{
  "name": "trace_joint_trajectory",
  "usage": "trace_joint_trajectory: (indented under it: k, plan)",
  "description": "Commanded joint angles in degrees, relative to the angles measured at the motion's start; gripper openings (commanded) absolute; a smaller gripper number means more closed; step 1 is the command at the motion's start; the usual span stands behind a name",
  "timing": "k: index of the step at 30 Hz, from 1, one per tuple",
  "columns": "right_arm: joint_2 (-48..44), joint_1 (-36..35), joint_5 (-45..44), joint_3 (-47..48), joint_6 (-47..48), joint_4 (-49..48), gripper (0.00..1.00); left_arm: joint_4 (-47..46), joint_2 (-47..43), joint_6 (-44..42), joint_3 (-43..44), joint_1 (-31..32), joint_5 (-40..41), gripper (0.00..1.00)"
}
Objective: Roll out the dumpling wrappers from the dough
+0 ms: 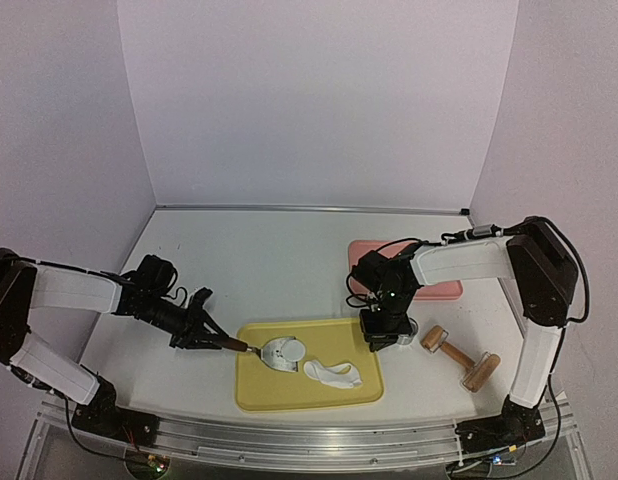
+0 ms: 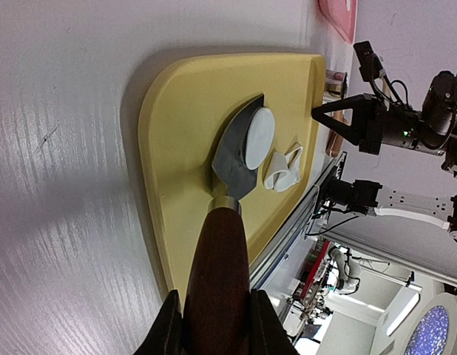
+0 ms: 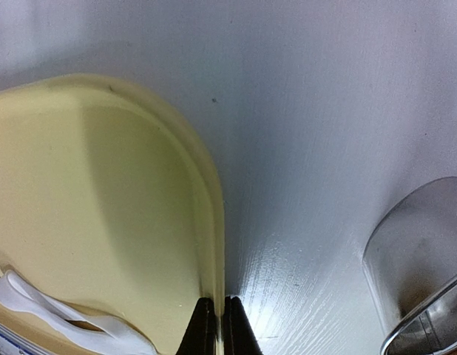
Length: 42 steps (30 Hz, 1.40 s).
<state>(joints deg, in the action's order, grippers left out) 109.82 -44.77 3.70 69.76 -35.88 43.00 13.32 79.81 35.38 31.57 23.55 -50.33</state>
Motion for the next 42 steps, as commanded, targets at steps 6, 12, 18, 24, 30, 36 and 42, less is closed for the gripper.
trace_joint_trajectory:
  k: [6,12,18,24,30,36,42]
  plan:
    - [1.5,-1.2,1.6,0.7,-2.5,-2.2,0.00,-9.5,2.1,1.5,-5.3,-1.4,3.9,0.00]
    - [0.8,-1.2,1.0,1.0,-2.5,-2.2,0.00,-9.7,-2.2,0.6,-5.1,-3.9,2.0,0.00]
    - [0.8,-1.2,1.0,1.0,-2.4,-2.0,0.00,-11.5,-5.8,1.6,-6.4,-4.5,-0.5,0.00]
    - [0.1,-1.2,0.4,1.8,-2.4,-1.7,0.00,-8.9,-7.9,2.8,-4.8,-4.8,-2.6,0.00]
    - [-1.3,-1.3,-0.5,2.1,-2.4,-1.3,0.01,-1.5,-8.7,3.5,0.7,-4.9,-3.1,0.00]
    - [-2.8,-1.2,-0.7,2.8,-2.4,-0.6,0.11,5.4,-8.3,4.0,6.9,-5.0,-1.8,0.00]
    - [-5.6,-1.3,-1.8,3.5,-2.8,0.6,0.42,7.8,-5.9,7.8,13.8,-5.0,-1.0,0.00]
